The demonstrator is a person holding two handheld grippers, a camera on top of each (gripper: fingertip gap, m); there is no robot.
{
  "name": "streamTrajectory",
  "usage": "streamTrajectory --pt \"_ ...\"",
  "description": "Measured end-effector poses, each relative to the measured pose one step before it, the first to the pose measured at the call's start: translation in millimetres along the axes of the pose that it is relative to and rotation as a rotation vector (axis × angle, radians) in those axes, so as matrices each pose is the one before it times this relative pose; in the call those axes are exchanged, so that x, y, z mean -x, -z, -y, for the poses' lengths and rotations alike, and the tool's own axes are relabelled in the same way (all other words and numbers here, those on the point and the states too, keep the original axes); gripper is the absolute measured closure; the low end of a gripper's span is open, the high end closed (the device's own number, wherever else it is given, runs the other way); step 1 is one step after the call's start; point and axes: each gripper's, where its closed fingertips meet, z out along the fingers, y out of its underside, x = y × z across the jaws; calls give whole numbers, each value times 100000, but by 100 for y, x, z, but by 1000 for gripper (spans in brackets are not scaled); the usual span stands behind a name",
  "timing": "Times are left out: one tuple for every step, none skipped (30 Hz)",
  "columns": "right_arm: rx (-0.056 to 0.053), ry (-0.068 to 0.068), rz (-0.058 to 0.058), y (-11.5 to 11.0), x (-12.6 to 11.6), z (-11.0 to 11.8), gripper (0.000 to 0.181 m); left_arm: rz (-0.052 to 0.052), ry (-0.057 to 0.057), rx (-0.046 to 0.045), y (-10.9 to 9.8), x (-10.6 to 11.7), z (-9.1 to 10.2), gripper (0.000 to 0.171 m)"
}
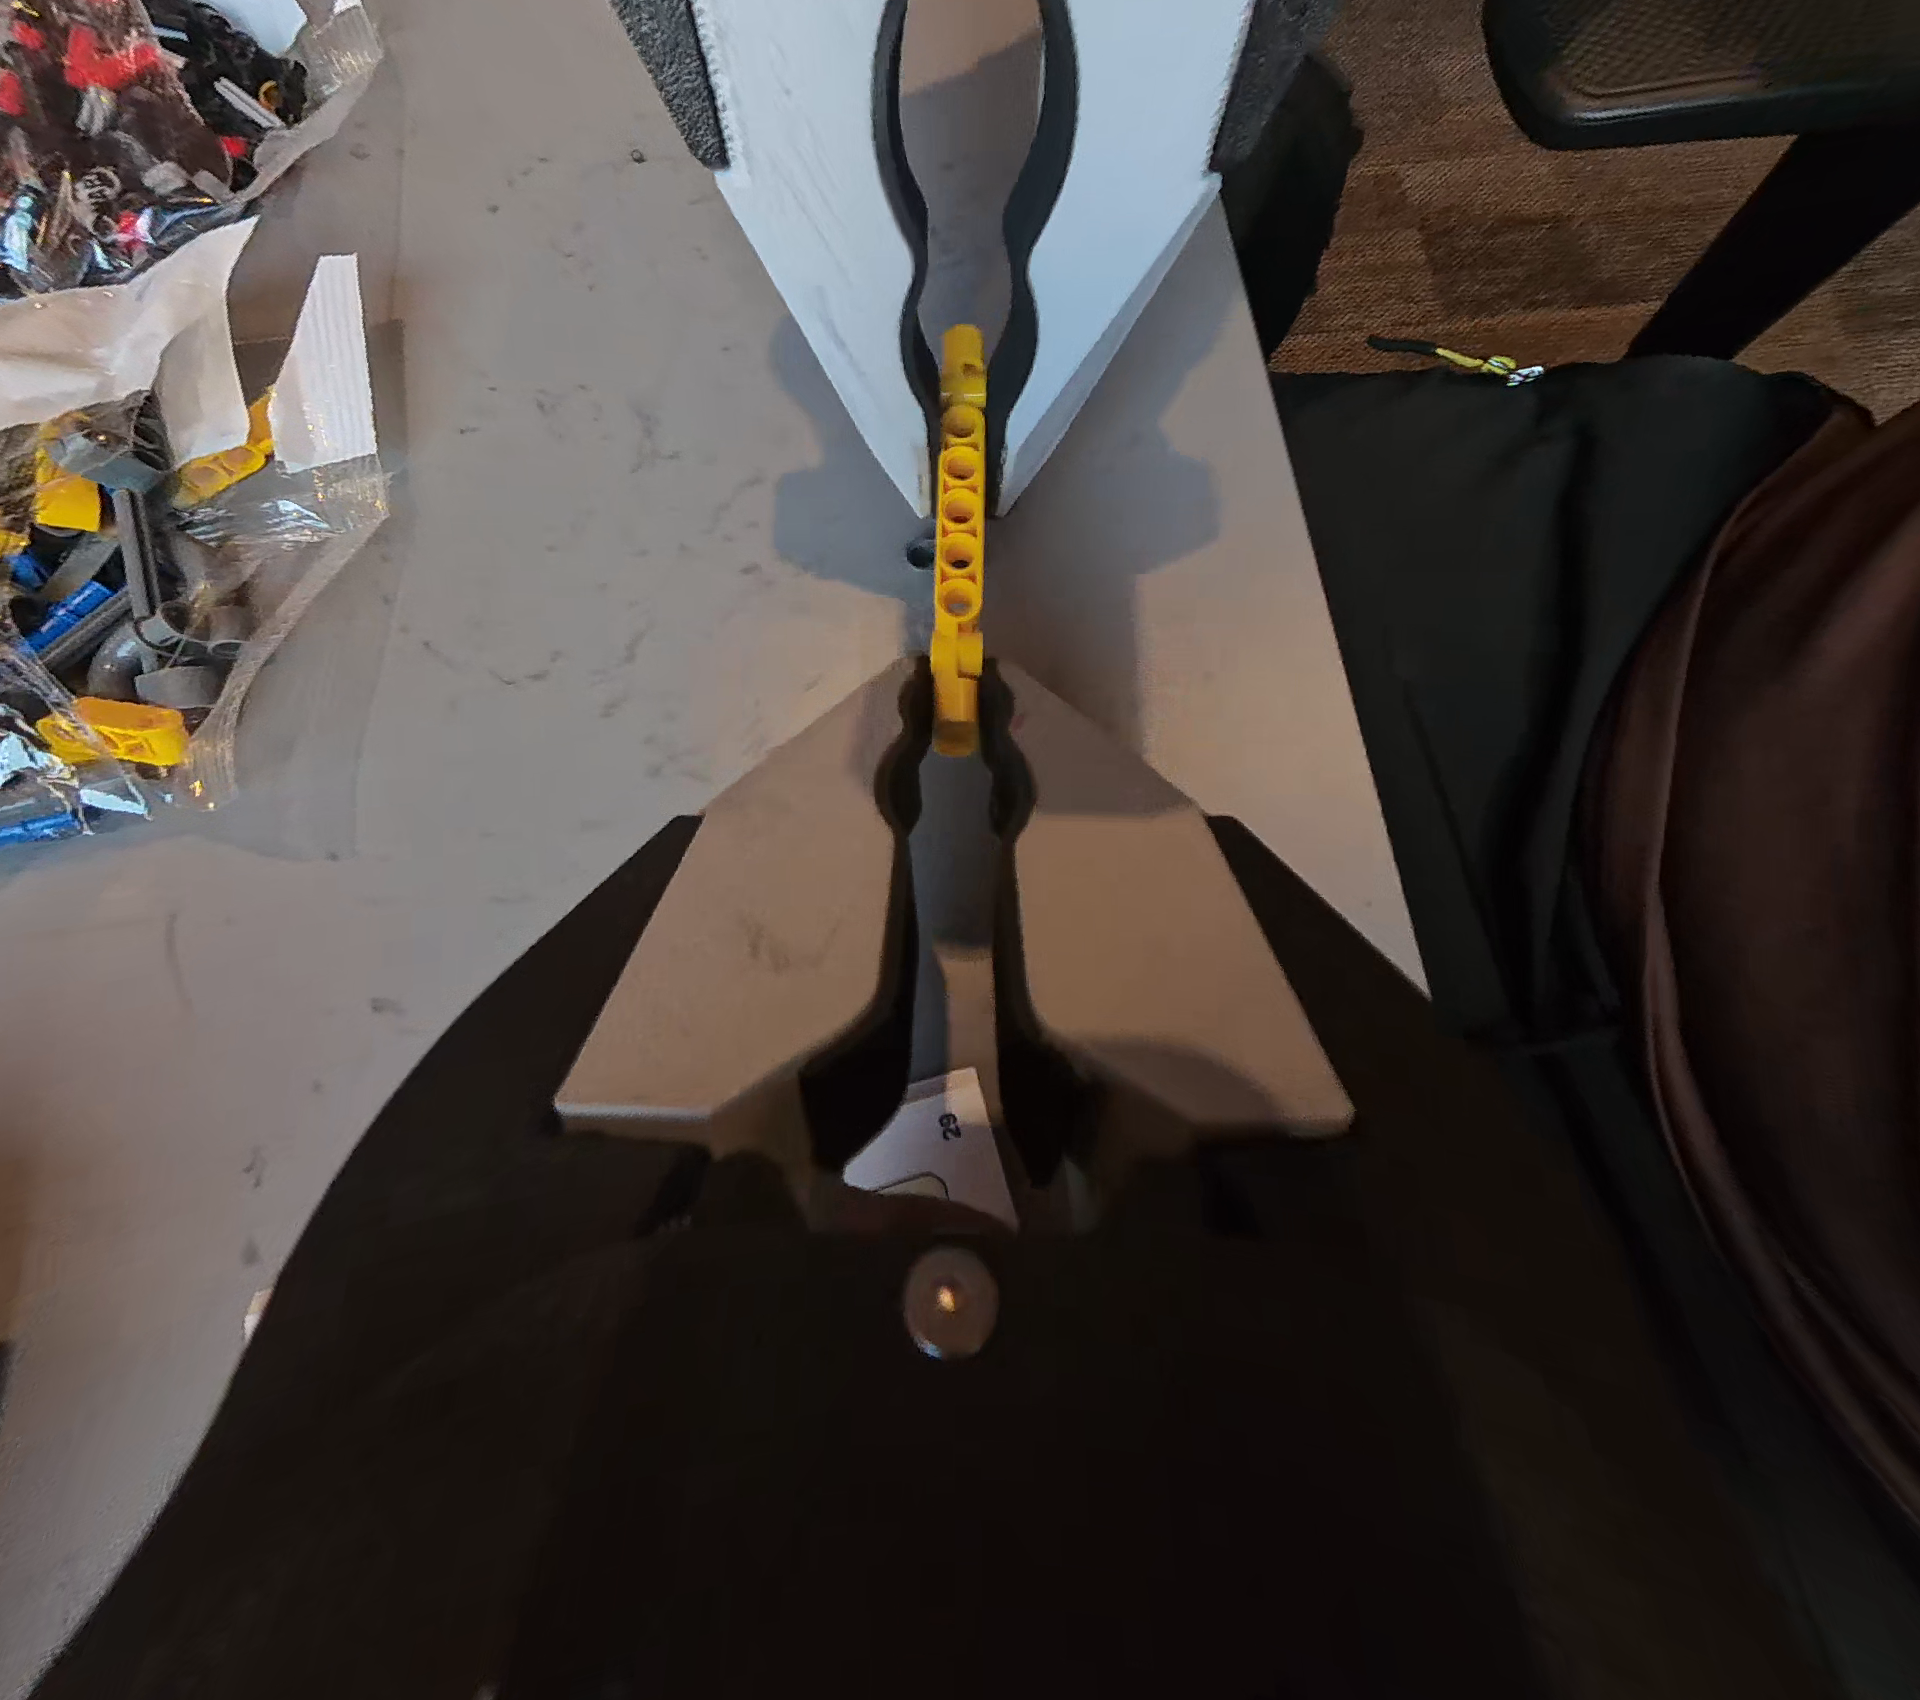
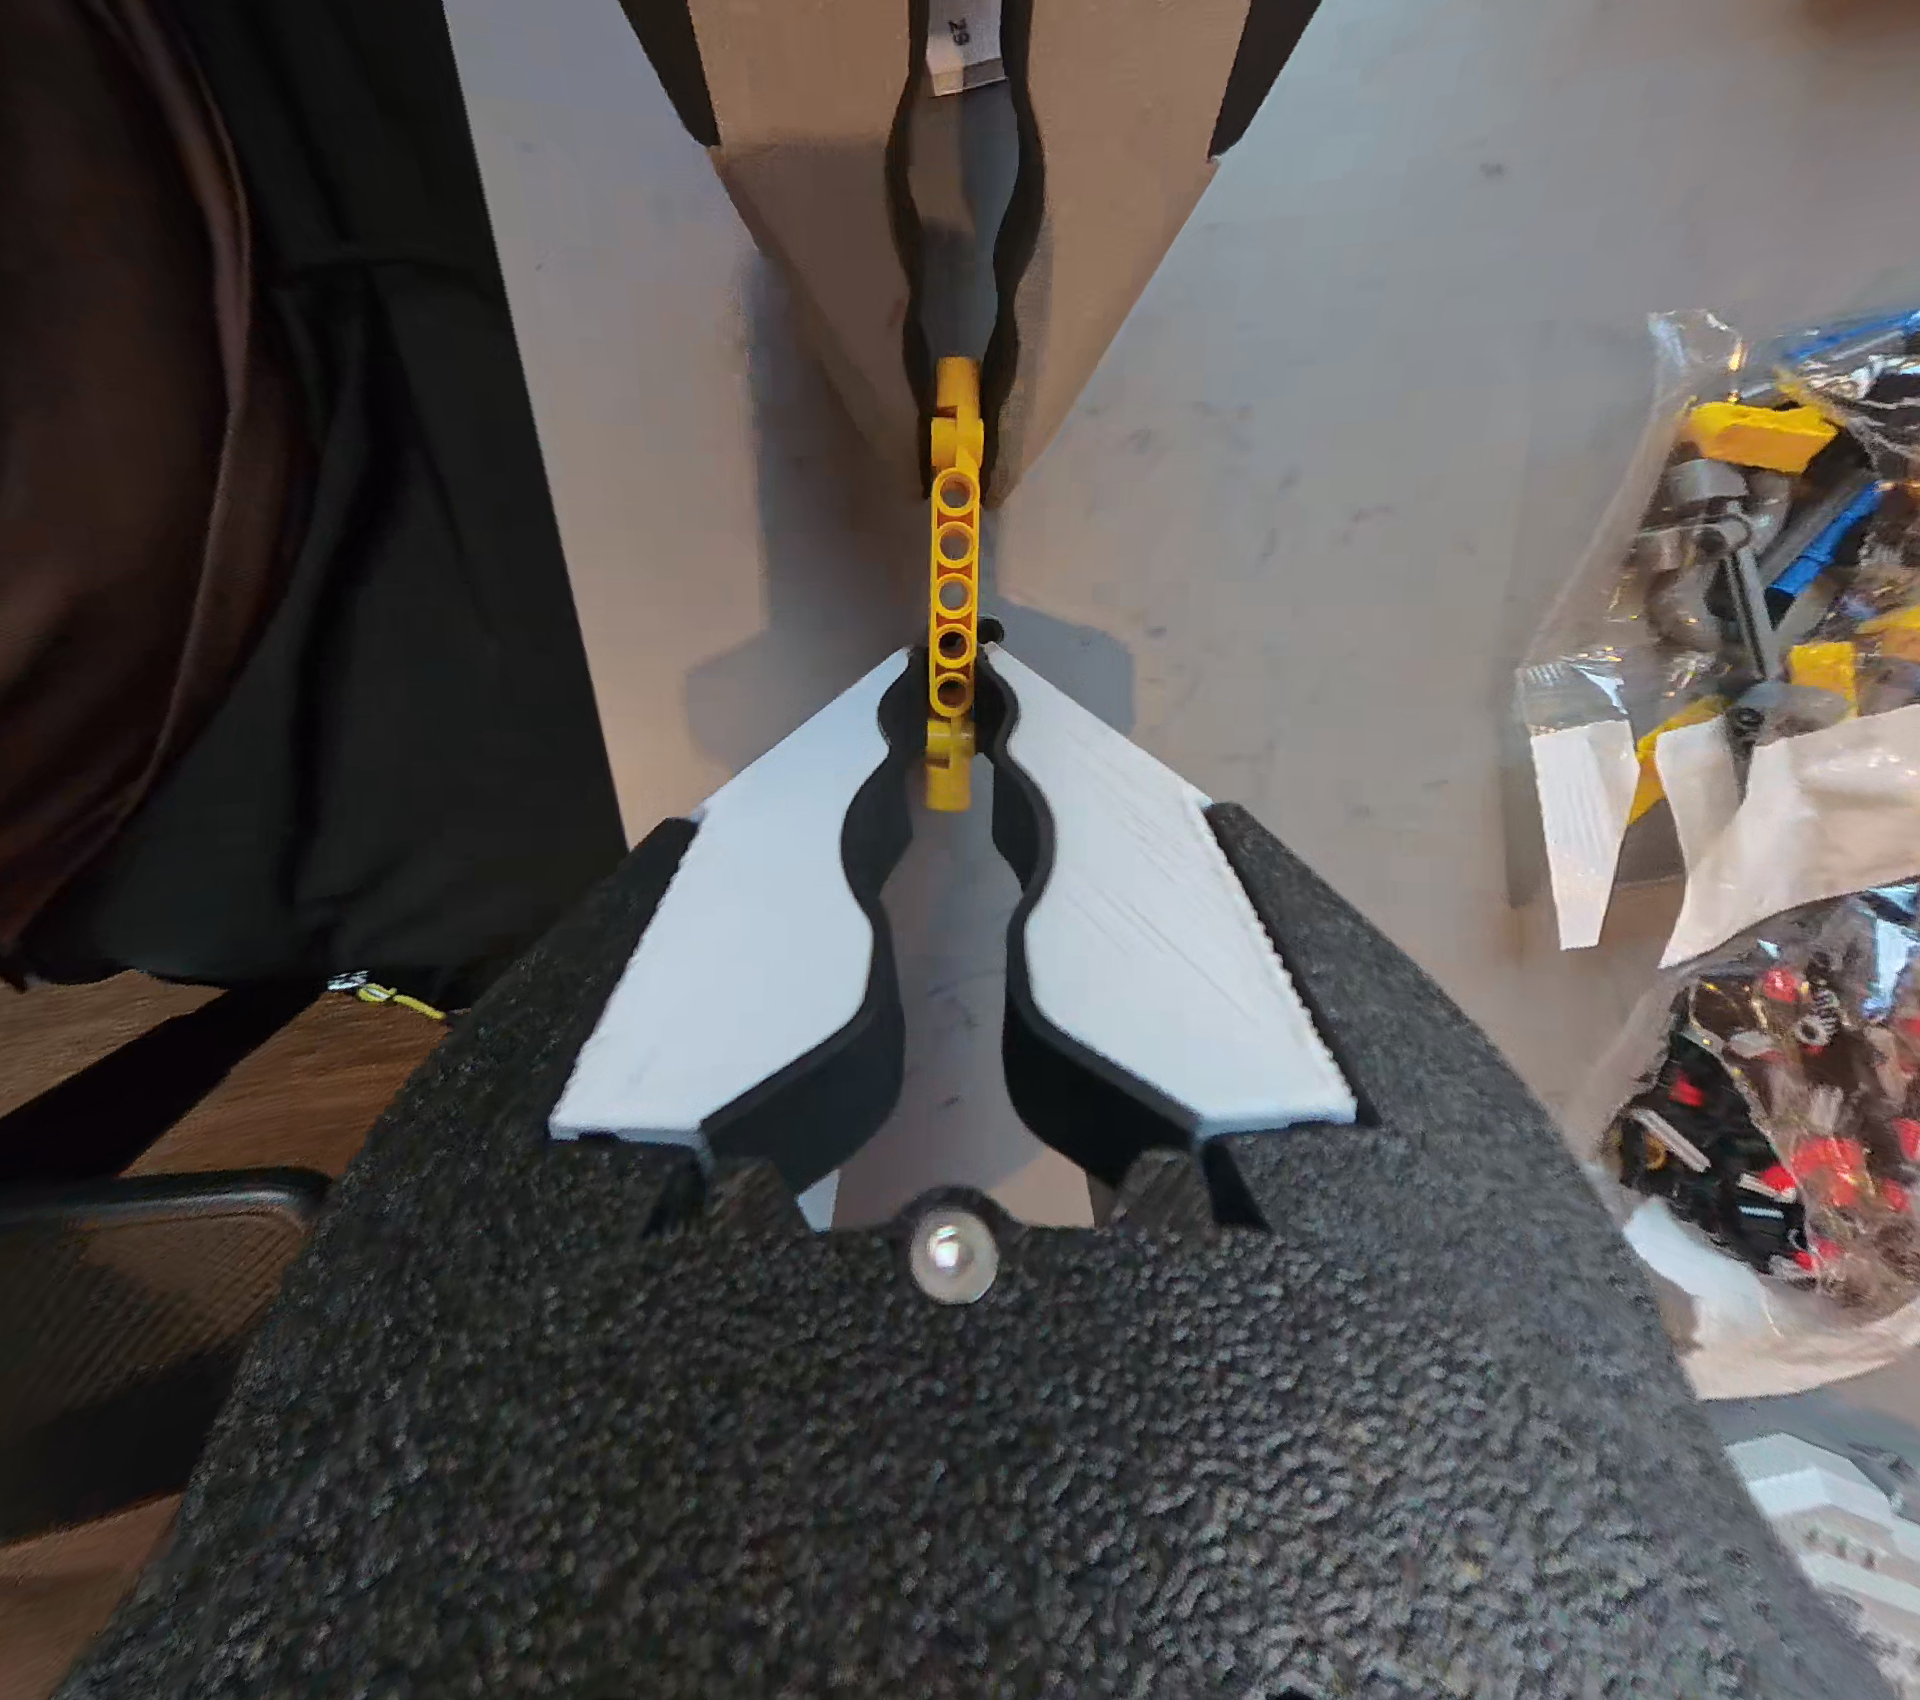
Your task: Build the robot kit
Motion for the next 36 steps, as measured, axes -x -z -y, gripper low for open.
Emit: streamTrajectory --pt "876 -92 1070 3 6 -33 172 -337 56 0 -6 -33 6 166" --pt "1014 692 618 -4 8 -32 172 -315 244 117 -54 -28 -13 166" --pt "1171 345 632 -21 6 -31 173 -323 329 21 -41 -40 -31 166" --pt "960 -226 842 -29 3 -13 173 -242 536 -317 -4 -13 -10 166" --pt "717 -759 787 -17 11 9 172 27 586 -70 -33 19 -83 166" --pt "887 -448 130 -12 0 2 173 55 544 -693 -24 2 -4 166" --pt "1082 251 -601 -7 -3 -10 173 10 282 -521 -12 -12 -15 166" --pt "1121 307 -680 -2 4 -15 173 233 -239 269 -13 1 -26 166" --pt "928 -316 -120 -5 15 -7 173 292 -437 502 -47 7 -28 166" --pt "432 -1267 303 -6 -2 1 173 37 -89 247 -22 40 -25 166" --pt "-511 -2423 558 -18 4 5 173 -173 227 -97 10 53 17 166" --pt "-1947 -2818 673 -19 13 11 173 -140 188 -489 43 71 99 166" --pt "-3321 -2830 938 -7 36 -7 173 155 -42 -764 82 72 164 165" --pt "-3979 -2326 1091 -5 55 -7 173 271 -112 -734 62 75 192 165" --pt "-3656 -2562 1158 -70 44 3 172 206 -201 -49 15 58 111 164" --pt "-2286 -2172 356 -256 8 -40 173 -774 -551 2539 -261 -136 -279 165" --pt "-341 526 -1243 -284 13 -53 172 962 -1696 1947 -396 16 -215 166" --pt "2185 2091 -2228 -3 -24 3 173 223 -763 1089 -118 -25 -81 166" --pt "3659 2701 -2805 -11 -114 -11 173 582 -423 488 -55 46 -94 166" --pt "3128 1668 -2085 -25 -163 30 173 452 84 -45 -50 66 -101 166" --pt "1767 501 -256 -29 -100 26 173 261 592 -37 26 61 -64 166" --pt "509 -918 897 -32 -61 45 173 491 30 -6 21 57 -48 166" --pt "-203 -1930 1173 -60 3 37 173 324 -139 -25 -3 -3 -23 165" --pt "-1180 -1489 49 -95 -21 70 173 498 -102 42 -1 45 -16 165" --pt "-1963 -248 -1100 -25 -41 80 173 160 144 -257 25 21 22 165" --pt "-1723 16 -963 15 21 21 173 -454 327 -160 2 -33 10 165" --pt "-1556 -732 146 63 146 7 172 -582 373 -119 -57 -36 50 165" --pt "-1931 -1472 1551 262 296 43 165 -275 414 205 -47 -4 17 165" --pt "-3787 -2162 968 566 173 216 154 -718 93 734 -60 -83 -91 165" --pt "-5441 -2454 -764 840 -95 287 148 -125 -194 414 -45 -29 -56 166" --pt "-6090 -2873 -2704 1031 -446 216 145 324 -462 114 -4 -2 -20 166" --pt "-6033 -3664 -3593 1032 -709 54 142 716 -629 -6 -9 10 -6 165" --pt "-5441 -4355 -1924 876 -572 -163 137 769 -670 -11 7 -7 -6 166" --pt "-4435 -5153 778 600 -256 -379 136 697 -569 38 6 -6 -6 166" --pt "-3060 -6259 2733 234 -36 -537 135 1185 -1205 -8 -9 13 4 166" --pt "-1693 -7001 3743 -119 64 -600 132 2651 -3251 -70 1 89 46 166"
